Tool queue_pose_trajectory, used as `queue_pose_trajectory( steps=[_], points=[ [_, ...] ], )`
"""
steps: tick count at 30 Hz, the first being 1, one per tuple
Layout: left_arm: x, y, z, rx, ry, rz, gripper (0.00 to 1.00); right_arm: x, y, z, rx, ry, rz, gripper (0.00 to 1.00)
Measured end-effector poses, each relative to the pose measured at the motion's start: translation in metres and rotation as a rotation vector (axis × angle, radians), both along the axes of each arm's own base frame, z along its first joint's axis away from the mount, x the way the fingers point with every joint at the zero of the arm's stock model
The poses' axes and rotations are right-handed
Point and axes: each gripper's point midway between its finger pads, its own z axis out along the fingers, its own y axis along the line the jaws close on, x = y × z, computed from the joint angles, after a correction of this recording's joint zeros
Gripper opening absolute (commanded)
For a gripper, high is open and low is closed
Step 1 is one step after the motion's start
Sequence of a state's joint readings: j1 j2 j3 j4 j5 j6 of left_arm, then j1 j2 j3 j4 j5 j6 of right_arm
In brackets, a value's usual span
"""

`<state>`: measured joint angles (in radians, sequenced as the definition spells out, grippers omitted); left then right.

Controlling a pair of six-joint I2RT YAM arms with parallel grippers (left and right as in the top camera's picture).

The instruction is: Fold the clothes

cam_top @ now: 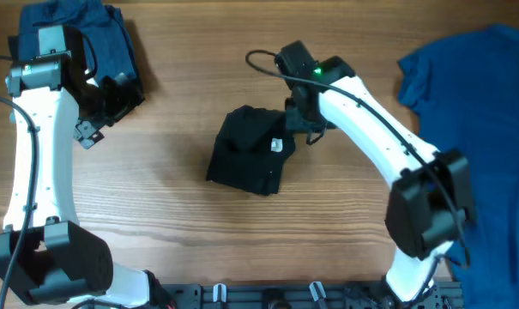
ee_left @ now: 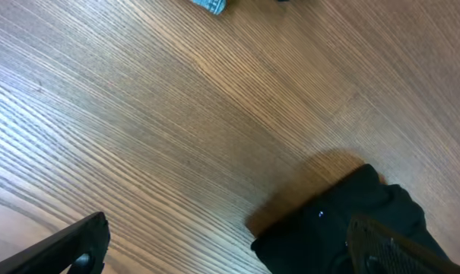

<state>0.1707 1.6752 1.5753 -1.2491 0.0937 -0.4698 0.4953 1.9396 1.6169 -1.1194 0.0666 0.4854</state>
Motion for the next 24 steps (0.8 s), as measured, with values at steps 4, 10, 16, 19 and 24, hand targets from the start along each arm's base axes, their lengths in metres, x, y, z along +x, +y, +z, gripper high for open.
queue_pose_trajectory(
  steps=[4,10,16,19,24],
  points=[
    [0.000,0.000,0.000,0.000,-0.001,0.000,1.00,-0.024,0.037,0.029,0.210,0.050,0.053,0.99],
    [0.000,0.000,0.000,0.000,0.000,0.000,1.00,-0.045,0.091,0.002,0.367,0.086,0.046,0.80],
    [0.000,0.000,0.000,0.000,0.000,0.000,1.00,-0.051,0.095,-0.004,0.403,0.155,-0.219,0.75],
    [0.000,0.000,0.000,0.000,-0.001,0.000,1.00,-0.058,0.088,-0.008,0.372,0.189,-0.278,0.74],
    [0.000,0.000,0.000,0.000,-0.001,0.000,1.00,-0.077,0.074,-0.029,0.314,0.252,-0.332,0.73]
  ],
)
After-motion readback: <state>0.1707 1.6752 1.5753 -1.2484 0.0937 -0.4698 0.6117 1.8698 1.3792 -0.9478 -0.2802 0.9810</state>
